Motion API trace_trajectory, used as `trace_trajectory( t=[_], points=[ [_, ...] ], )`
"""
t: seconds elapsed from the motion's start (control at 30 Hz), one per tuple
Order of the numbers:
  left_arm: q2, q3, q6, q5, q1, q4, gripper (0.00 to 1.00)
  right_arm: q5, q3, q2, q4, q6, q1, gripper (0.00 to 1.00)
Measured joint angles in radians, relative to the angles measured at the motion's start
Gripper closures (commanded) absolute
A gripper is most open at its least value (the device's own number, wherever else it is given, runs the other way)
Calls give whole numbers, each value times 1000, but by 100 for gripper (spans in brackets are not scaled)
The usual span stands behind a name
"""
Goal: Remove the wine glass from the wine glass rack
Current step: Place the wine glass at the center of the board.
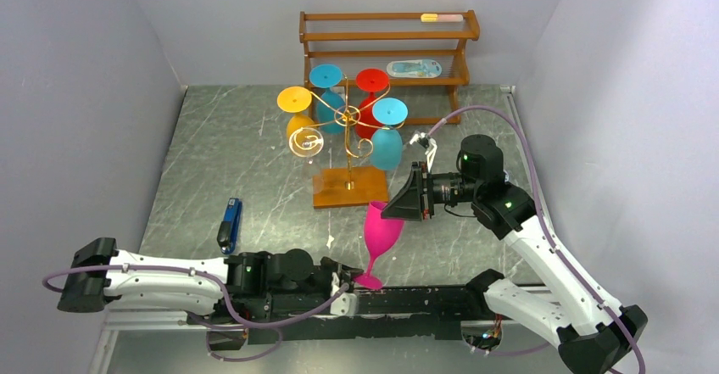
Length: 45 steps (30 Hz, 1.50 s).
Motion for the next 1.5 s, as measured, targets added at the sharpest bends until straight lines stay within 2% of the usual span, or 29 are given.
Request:
trace_trajectory(
  t=[0.23, 0.27, 0.37, 0.4, 0.77, 0.83, 0.9, 0.97, 1.03, 1.37, 1.5],
  points=[
    [15, 10, 12, 0, -1, -14, 95, -13, 0, -1, -15, -12, 0, 82],
    [15, 10, 14, 0, -1, -16, 95, -18, 0, -1, -16, -13, 0, 80],
    [15, 10, 16, 0, -2, -17, 95, -27, 0, 2, -19, -23, 0, 67],
    [15, 10, 16, 0, -3, -19, 95, -29, 0, 4, -24, -29, -1, 66],
    [12, 11, 23, 0, -3, -33, 95, -81, 0, 37, -87, -75, -2, 66],
    [12, 11, 27, 3, -3, -33, 95, -85, 0, 41, -93, -80, -2, 62],
    [12, 13, 30, 10, -3, -33, 95, -87, 0, 48, -105, -90, -1, 52],
    [12, 13, 30, 11, -3, -31, 95, -89, 0, 61, -129, -106, 3, 49],
    [12, 13, 30, 12, -2, -28, 95, -84, 0, 69, -148, -115, 8, 51],
    [11, 14, 32, 10, -2, -4, 95, -93, 0, 62, -145, -105, 11, 78],
    [11, 14, 33, 10, -2, 6, 95, -107, 1, 60, -147, -102, 11, 85]
  ],
)
